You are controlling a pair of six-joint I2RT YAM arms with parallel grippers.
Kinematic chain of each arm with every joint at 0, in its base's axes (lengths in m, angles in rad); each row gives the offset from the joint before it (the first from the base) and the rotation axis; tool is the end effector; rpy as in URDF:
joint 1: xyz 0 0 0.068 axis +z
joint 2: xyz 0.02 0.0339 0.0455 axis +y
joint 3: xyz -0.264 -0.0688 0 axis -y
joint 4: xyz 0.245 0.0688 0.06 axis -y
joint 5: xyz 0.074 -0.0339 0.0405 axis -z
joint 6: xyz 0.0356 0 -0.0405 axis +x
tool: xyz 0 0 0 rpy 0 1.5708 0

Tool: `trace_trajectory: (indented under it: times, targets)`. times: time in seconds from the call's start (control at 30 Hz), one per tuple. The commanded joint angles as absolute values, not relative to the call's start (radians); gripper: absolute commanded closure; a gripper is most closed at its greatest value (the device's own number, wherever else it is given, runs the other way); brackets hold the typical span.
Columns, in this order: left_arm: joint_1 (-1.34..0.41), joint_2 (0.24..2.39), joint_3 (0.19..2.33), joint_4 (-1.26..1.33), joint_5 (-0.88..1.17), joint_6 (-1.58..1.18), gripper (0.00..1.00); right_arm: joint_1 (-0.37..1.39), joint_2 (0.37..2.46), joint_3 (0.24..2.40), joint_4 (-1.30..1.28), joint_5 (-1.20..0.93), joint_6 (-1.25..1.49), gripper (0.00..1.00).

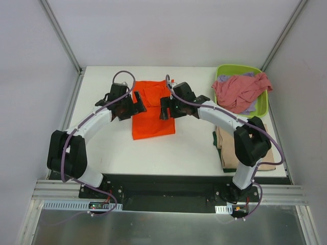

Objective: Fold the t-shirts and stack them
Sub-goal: Fold the folded rectangular tshirt in 1/3 of the way

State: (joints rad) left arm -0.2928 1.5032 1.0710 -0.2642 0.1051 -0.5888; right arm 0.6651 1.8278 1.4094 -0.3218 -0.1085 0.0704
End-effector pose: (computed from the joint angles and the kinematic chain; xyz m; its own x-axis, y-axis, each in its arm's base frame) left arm 0.3184 -0.0999 0.2586 -0.7129 -0.3619 -0.6006 -0.0383 0.8753 -0.4820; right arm 0.3250 0.2598 0.2503 -0.5770 -0.3636 -0.7314 -0.6374 0.7603 0.1248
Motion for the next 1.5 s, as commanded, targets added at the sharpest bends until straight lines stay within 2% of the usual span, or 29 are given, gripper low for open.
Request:
trace_trajectory:
  times: [0.0, 0.17, 0.33, 0.63, 0.93, 1.07, 1.17, 1.2, 1.33, 1.47]
  targets:
    - [-0.293, 1.489, 0.99, -0.226, 0.241, -0.62, 0.01, 0.721, 1.769, 1.359, -0.164, -0.376, 0.112, 0.22]
    - [-0.299, 1.49, 0.93, -0.195, 0.27, -0.634, 0.01, 0.729, 1.835, 1.353, -0.155, -0.391, 0.164, 0.22]
    - [-0.301, 1.491, 0.847, -0.146, 0.302, -0.658, 0.01, 0.721, 1.835, 1.188, -0.088, -0.313, 0.21, 0.21]
    - [-0.301, 1.54, 0.779, -0.133, 0.298, -0.647, 0.01, 0.695, 1.861, 1.063, -0.078, -0.281, 0.236, 0.2]
    - [-0.301, 1.413, 0.742, -0.189, 0.227, -0.641, 0.01, 0.703, 1.688, 0.97, -0.072, -0.271, 0.213, 0.17]
    - [-0.301, 1.274, 0.7, -0.227, 0.221, -0.638, 0.01, 0.704, 1.573, 0.908, -0.084, -0.282, 0.167, 0.12]
    - [-0.301, 1.16, 0.634, -0.242, 0.221, -0.646, 0.01, 0.709, 1.461, 0.838, -0.061, -0.259, 0.097, 0.0]
    - [-0.301, 1.126, 0.615, -0.242, 0.228, -0.656, 0.01, 0.712, 1.422, 0.818, -0.049, -0.246, 0.071, 0.04]
    - [-0.311, 1.057, 0.566, -0.242, 0.255, -0.69, 0.01, 0.719, 1.318, 0.761, -0.037, -0.184, 0.023, 0.04]
    - [-0.336, 1.087, 0.549, -0.241, 0.23, -0.713, 0.03, 0.719, 1.316, 0.765, -0.071, -0.052, 0.069, 0.04]
